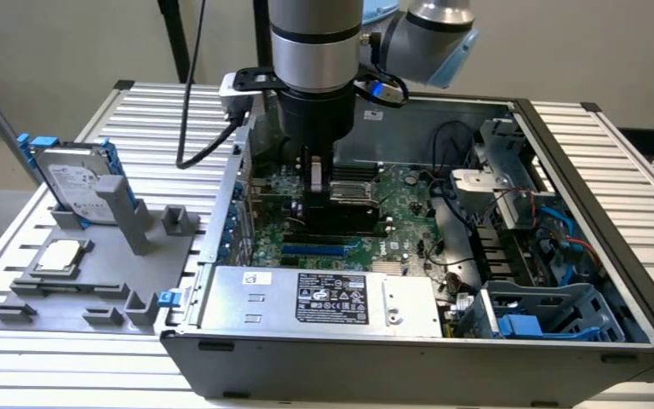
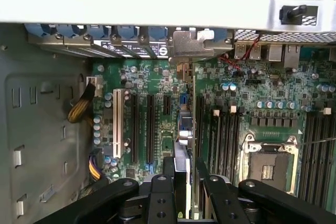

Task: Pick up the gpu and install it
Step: 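Insert the gpu into the slot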

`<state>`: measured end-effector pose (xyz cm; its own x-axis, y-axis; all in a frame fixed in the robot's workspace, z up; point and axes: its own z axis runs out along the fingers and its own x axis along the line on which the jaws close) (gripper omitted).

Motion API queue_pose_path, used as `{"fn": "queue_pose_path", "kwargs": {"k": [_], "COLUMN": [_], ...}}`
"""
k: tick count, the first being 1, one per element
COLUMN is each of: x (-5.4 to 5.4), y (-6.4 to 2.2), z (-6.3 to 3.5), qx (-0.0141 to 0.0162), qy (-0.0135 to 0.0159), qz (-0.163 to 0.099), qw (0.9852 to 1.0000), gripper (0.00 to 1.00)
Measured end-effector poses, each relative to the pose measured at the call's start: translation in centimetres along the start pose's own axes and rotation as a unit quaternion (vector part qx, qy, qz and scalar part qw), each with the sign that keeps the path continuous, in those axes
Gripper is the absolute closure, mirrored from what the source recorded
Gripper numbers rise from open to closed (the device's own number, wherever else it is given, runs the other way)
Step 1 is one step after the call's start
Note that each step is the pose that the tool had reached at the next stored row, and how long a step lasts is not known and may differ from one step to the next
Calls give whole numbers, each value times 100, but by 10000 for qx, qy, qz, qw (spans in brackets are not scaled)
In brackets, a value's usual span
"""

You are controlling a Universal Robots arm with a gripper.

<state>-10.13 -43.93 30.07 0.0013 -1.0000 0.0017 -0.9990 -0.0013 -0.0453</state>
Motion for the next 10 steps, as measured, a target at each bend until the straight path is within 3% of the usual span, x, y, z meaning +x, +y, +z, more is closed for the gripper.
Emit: {"fn": "queue_pose_path", "kwargs": {"k": [5, 10], "x": [1, 10], "y": [17, 21], "z": [77, 121], "qx": [0, -23], "qy": [1, 3], "qz": [46, 94], "qw": [10000, 10000], "gripper": [74, 74]}}
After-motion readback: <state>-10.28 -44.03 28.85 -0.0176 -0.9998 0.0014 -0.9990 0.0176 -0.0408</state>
